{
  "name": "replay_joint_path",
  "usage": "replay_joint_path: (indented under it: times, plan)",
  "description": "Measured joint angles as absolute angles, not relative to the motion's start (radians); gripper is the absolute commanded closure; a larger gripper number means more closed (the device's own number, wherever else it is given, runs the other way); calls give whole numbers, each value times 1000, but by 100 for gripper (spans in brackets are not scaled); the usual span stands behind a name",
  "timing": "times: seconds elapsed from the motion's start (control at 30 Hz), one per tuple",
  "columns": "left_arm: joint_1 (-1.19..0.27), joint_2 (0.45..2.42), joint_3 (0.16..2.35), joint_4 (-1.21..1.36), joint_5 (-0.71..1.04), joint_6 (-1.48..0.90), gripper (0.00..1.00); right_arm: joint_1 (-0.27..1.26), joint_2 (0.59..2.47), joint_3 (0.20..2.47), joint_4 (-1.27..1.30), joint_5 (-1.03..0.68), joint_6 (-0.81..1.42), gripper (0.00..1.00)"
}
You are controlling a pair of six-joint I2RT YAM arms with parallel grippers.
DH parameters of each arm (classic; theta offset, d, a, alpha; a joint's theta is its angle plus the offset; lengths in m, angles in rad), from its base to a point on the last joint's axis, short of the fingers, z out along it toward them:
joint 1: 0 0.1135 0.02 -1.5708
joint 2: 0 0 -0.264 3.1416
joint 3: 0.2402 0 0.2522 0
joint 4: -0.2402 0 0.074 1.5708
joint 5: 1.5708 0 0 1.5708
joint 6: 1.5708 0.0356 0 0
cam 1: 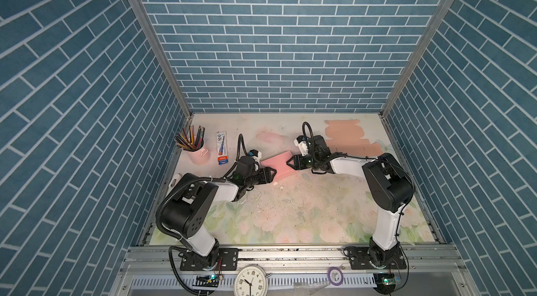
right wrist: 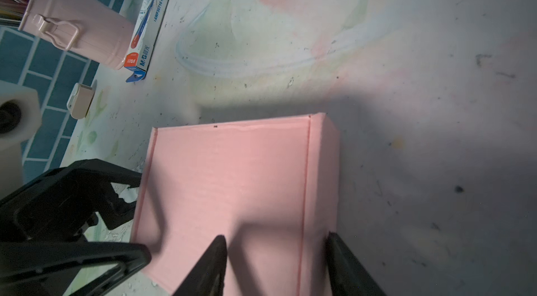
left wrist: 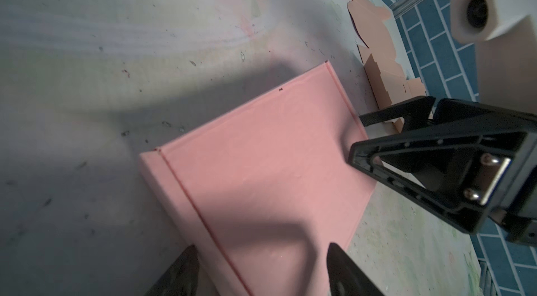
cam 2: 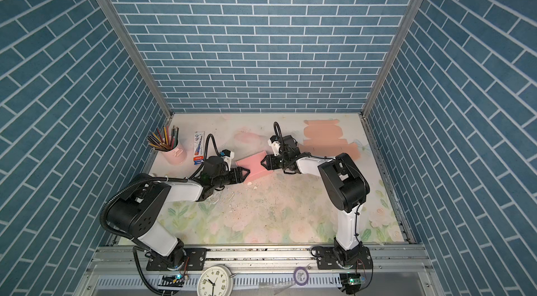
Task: Fold the paper box
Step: 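Slide the pink box to the table's far edge with both grippers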
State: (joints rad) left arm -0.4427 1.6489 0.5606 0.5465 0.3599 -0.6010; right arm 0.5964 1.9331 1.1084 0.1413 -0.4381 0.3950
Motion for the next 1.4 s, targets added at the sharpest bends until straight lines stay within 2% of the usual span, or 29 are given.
replay_joint_path:
  times: [1.1, 1.4]
  plan:
    - [-310, 1973, 930, 583, 303, -575, 32, 521, 2247, 1589, -7, -524, 350, 44]
    - [-292, 2027, 1019, 577, 299, -548, 32, 509, 2295, 1650, -28, -545, 340, 44]
